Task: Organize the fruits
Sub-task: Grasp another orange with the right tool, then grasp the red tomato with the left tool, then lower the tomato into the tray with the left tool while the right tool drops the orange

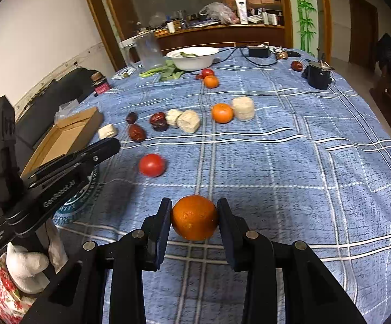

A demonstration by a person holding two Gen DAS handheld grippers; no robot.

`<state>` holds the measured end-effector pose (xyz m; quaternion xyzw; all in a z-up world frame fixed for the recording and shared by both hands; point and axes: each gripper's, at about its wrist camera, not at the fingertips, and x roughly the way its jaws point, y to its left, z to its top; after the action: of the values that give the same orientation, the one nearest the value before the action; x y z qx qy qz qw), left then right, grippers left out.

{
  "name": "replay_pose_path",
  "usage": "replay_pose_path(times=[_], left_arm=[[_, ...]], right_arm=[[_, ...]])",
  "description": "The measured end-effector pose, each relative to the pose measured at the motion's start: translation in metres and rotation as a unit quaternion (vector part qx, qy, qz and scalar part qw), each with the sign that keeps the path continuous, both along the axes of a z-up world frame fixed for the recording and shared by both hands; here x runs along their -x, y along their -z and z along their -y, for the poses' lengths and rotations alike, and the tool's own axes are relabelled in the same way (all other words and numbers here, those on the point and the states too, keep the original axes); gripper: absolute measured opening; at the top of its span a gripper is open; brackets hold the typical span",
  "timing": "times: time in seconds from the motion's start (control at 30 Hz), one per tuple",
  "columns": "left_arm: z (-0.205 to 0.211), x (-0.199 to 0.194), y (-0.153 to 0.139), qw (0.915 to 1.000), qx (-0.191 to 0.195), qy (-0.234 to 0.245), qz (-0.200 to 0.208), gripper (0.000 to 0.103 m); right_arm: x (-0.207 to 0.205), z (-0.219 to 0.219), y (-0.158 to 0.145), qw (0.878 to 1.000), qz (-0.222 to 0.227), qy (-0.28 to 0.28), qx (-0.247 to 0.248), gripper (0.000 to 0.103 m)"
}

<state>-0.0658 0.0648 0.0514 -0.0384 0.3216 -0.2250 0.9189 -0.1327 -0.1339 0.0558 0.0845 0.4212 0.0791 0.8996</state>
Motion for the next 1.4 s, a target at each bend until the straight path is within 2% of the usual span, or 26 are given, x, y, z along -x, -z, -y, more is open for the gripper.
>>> replay_pose_path(times=[0.17,0.27,0.3,0.33,0.4,0.47,0.6,0.7,0.77,0.8,0.83,0.87,0.97,1.2,1.4], left_arm=[[-0.038,0.022,-0.013,0.9997,0.010,-0.021,0.004,0.011],[-0.047,0.022,-0.015,0.9997,0.013,-0.014,-0.017,0.012],[-0.045,0.020,-0.014,0.9996,0.010,-0.011,-0.024,0.018],[-0.039,0.016,-0.012,0.9993,0.006,-0.005,-0.035,0.029],[-0.028,0.011,-0.009,0.9986,0.007,0.011,-0.051,0.045],[-0.011,0.005,-0.007,0.9980,0.000,0.029,-0.056,0.046],[0.035,-0.015,0.006,0.9951,-0.046,0.055,-0.068,0.046],[0.063,-0.025,0.021,0.9909,-0.087,0.068,-0.077,0.046],[0.081,-0.028,0.030,0.9861,-0.132,0.066,-0.076,0.046],[0.084,-0.028,0.032,0.9843,-0.150,0.060,-0.071,0.042],[0.087,-0.028,0.033,0.9830,-0.161,0.056,-0.067,0.032],[0.086,-0.029,0.034,0.9826,-0.166,0.051,-0.066,0.029],[0.072,-0.032,0.029,0.9865,-0.134,0.046,-0.082,0.029],[0.003,-0.010,-0.021,0.9958,-0.073,0.013,-0.053,0.030],[-0.080,0.006,-0.055,0.9974,-0.056,-0.038,-0.025,0.030]], right_arm=[[0.008,-0.023,-0.010,1.000,0.012,-0.023,0.010,0.037],[0.012,-0.031,-0.012,0.999,0.018,-0.033,0.015,0.037],[0.012,-0.033,-0.012,0.999,0.016,-0.034,0.015,0.037],[0.013,-0.035,-0.011,0.999,0.014,-0.034,0.015,0.037],[0.014,-0.035,-0.010,0.999,0.012,-0.032,0.017,0.037],[0.018,-0.033,-0.010,0.999,0.014,-0.030,0.019,0.037],[0.022,-0.021,-0.011,1.000,0.016,-0.018,0.015,0.037],[0.023,-0.009,-0.010,1.000,0.015,-0.008,0.008,0.037],[0.023,-0.003,-0.009,1.000,0.013,-0.002,0.003,0.037],[0.022,0.000,-0.008,1.000,0.012,-0.001,0.001,0.037],[0.023,0.001,-0.007,1.000,0.012,0.001,-0.001,0.037],[0.023,0.002,-0.007,1.000,0.012,0.003,-0.002,0.037],[0.023,0.003,-0.006,1.000,0.011,0.005,-0.004,0.037],[0.023,-0.009,-0.012,1.000,0.014,-0.005,0.002,0.037],[0.023,-0.041,-0.025,0.999,0.028,-0.029,0.026,0.037]])
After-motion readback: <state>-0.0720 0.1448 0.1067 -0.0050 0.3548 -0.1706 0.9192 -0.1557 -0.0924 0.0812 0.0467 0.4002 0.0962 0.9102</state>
